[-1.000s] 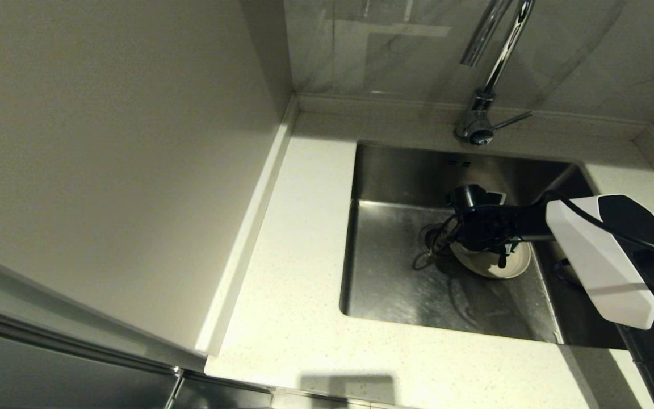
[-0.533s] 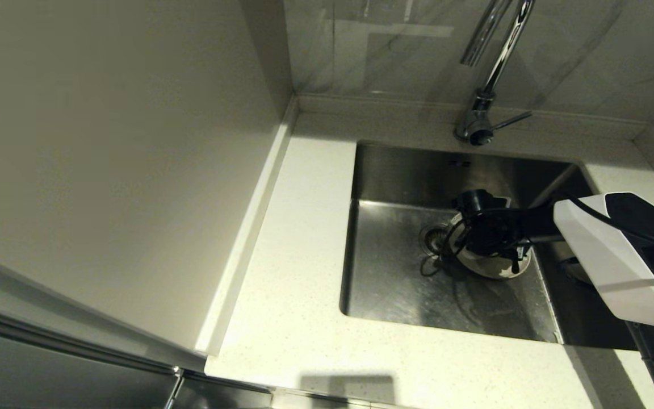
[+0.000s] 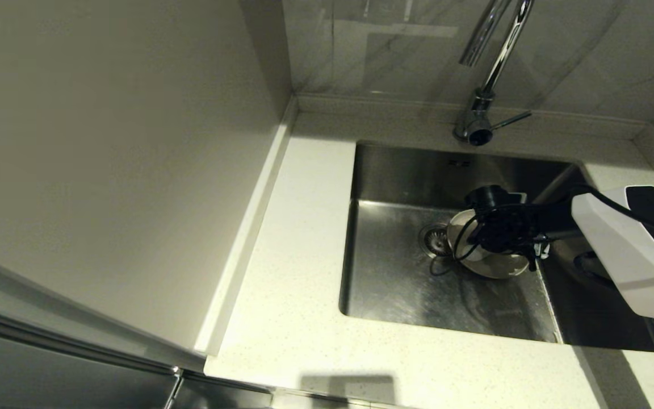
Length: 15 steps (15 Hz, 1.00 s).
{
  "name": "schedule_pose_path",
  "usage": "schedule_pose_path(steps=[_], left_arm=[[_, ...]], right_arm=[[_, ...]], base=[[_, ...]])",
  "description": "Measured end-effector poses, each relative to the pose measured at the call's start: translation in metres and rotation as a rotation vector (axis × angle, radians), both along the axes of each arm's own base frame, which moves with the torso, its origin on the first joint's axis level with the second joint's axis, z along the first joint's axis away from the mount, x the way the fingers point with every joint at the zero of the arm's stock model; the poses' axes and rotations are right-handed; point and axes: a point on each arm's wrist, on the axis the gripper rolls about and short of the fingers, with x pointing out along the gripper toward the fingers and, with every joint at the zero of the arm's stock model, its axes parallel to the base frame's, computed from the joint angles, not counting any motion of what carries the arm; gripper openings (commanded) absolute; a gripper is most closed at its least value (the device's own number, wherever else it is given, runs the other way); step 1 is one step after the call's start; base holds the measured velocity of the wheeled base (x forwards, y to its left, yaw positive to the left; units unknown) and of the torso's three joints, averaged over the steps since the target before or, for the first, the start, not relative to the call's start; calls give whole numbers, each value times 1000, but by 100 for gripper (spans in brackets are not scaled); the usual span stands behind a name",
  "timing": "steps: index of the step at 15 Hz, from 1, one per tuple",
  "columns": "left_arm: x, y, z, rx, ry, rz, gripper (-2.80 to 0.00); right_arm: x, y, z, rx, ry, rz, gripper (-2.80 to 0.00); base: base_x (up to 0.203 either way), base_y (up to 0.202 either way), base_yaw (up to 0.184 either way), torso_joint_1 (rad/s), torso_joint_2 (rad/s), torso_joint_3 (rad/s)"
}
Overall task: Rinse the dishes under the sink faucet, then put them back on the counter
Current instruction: Place the spoon on the bowl
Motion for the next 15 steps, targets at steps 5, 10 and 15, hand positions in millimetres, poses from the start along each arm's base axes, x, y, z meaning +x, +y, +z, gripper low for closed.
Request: schedule_pose_path(steps=[5,10,15], left_arm=[[0,0,0,0,0,-1,-280],[0,0,0,0,0,0,-280],[0,0,0,0,0,0,-280]], right_arm=[[7,11,4,161,-96,50,0],[14,14,-23,291,-90,74,0],[24,7,-15,456,-164,128,0]], base=[[0,0,0,0,0,0],[0,0,0,0,0,0],[0,0,0,0,0,0]])
